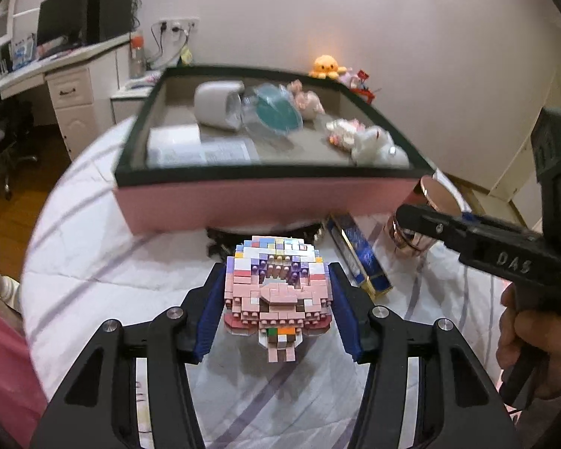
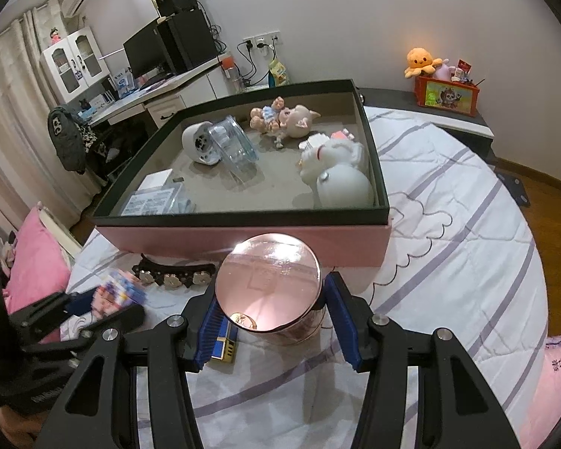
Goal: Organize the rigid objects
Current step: 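Lower the cylinder and block figure into the pink box, opening both tools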
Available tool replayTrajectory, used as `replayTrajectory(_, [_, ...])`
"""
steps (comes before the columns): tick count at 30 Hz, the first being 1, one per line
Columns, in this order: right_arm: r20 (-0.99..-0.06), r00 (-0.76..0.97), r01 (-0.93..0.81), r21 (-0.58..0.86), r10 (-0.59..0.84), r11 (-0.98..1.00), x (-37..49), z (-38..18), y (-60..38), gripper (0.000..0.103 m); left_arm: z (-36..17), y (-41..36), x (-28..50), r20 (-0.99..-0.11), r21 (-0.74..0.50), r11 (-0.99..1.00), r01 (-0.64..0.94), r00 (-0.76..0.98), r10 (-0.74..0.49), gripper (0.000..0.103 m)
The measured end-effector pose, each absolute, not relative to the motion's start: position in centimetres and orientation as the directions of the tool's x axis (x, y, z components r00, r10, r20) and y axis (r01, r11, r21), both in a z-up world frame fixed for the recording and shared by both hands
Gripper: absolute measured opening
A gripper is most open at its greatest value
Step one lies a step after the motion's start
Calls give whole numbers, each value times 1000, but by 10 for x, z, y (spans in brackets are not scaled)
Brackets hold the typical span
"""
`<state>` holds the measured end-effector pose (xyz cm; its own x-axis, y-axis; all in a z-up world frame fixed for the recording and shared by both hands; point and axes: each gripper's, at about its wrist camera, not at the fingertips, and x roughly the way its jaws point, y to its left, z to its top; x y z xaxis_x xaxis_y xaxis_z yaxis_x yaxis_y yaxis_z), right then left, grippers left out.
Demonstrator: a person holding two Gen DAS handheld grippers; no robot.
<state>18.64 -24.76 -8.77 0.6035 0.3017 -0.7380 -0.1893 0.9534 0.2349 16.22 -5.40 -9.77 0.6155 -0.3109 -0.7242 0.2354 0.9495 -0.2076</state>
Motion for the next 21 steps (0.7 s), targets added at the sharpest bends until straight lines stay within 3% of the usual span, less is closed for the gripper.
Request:
replayTrajectory(11, [-675,675,-237,185,298,954,203,-38,-239,54,-29,-37,198,-612,-172,955,240,734,-295,54])
replayTrajectory(21, [-626,721,-265,149,299,953,239,-2,-227,54,1,-34,245,-555,-178,955,238,777,-297,54])
